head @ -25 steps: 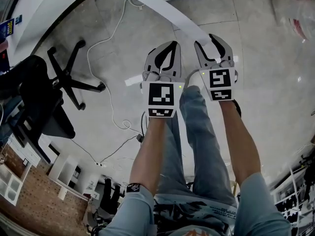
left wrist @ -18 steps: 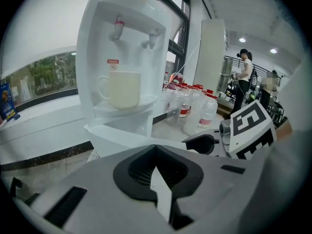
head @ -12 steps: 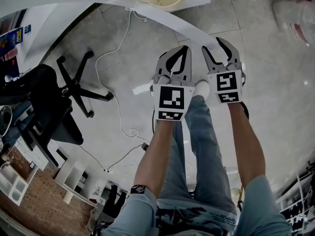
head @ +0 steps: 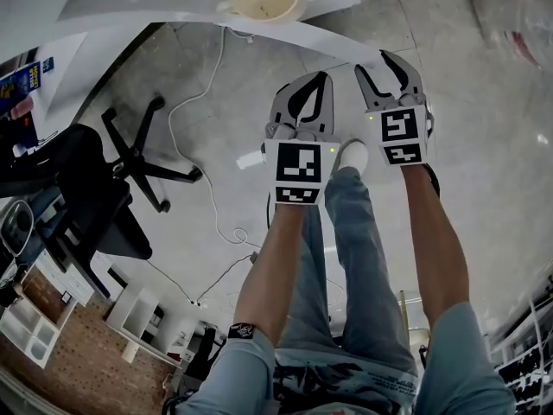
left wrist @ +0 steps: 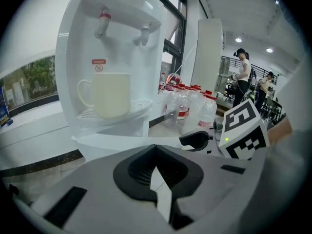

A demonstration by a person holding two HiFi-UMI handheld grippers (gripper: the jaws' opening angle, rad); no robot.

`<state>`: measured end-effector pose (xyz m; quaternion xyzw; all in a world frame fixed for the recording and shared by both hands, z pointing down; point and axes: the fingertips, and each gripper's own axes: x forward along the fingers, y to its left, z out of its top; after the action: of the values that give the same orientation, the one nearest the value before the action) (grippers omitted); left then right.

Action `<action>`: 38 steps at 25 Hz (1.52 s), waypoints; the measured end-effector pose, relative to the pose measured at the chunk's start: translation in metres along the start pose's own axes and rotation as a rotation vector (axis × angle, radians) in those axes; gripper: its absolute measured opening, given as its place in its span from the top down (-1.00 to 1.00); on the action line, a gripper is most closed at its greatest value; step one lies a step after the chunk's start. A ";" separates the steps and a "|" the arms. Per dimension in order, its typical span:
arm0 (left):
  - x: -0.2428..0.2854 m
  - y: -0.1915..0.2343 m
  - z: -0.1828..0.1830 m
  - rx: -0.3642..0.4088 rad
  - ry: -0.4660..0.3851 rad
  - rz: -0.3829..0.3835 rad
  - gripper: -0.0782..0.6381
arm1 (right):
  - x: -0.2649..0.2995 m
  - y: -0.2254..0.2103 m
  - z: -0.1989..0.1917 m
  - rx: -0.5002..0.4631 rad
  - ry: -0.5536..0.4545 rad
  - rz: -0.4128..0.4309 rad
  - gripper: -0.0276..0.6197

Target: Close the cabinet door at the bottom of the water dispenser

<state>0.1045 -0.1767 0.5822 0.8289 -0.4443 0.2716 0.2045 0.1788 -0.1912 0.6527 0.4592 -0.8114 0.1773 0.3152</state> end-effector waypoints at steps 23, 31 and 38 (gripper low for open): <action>0.029 0.031 0.032 -0.140 -0.029 0.102 0.73 | 0.041 -0.071 0.039 0.131 -0.065 -0.090 0.46; 0.030 0.035 0.045 -0.102 -0.036 0.083 0.73 | 0.058 -0.087 0.051 0.122 -0.065 -0.084 0.48; 0.033 0.035 0.048 -0.108 -0.059 0.098 0.73 | 0.072 -0.101 0.061 0.136 -0.087 -0.096 0.50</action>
<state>0.1030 -0.2438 0.5696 0.8016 -0.5041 0.2321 0.2223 0.2169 -0.3244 0.6562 0.5251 -0.7875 0.1967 0.2557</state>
